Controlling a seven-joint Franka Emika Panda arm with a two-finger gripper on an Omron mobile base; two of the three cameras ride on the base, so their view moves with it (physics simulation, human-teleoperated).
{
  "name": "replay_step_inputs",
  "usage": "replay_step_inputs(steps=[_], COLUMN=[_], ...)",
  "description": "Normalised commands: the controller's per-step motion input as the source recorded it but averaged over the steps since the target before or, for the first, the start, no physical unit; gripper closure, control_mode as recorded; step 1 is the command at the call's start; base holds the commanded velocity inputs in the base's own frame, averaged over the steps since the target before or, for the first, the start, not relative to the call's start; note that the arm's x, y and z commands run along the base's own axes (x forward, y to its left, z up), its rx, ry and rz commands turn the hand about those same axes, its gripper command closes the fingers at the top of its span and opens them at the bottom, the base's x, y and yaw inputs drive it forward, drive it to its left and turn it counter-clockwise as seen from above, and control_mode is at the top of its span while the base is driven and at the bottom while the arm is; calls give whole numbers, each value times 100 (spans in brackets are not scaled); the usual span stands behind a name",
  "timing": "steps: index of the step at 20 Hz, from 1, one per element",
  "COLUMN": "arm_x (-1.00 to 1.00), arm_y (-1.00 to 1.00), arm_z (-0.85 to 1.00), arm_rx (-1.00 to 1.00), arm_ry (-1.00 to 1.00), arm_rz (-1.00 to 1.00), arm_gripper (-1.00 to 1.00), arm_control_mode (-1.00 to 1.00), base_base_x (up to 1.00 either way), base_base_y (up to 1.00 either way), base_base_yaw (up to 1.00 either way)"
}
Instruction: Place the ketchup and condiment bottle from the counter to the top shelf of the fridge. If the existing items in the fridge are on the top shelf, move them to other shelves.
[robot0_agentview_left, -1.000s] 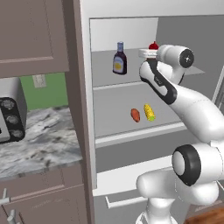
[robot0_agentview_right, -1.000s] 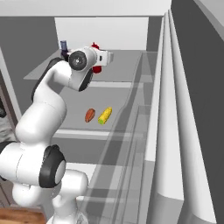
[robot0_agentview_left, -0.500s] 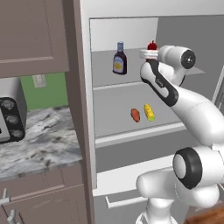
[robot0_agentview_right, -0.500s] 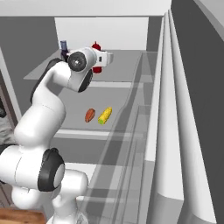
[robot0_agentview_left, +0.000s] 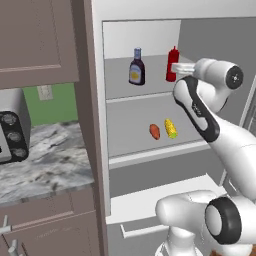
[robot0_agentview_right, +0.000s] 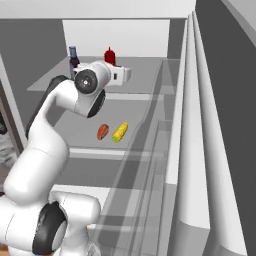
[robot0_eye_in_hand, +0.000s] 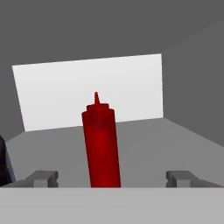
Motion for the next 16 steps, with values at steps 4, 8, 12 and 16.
replay_step_inputs(steps=[4, 8, 12, 16], arm_x=[-100, -100, -100, -100], arm_y=[-36, -12, 11, 63], arm_z=[5, 29, 50, 61], arm_rx=[0, 0, 0, -10], arm_ry=[0, 0, 0, 0], arm_rz=[0, 0, 6, 23], arm_gripper=[-100, -100, -100, -100], arm_control_mode=[-100, -100, -100, -100], base_base_x=[0, 0, 0, 0], base_base_y=[0, 0, 0, 0], base_base_yaw=[0, 0, 0, 0])
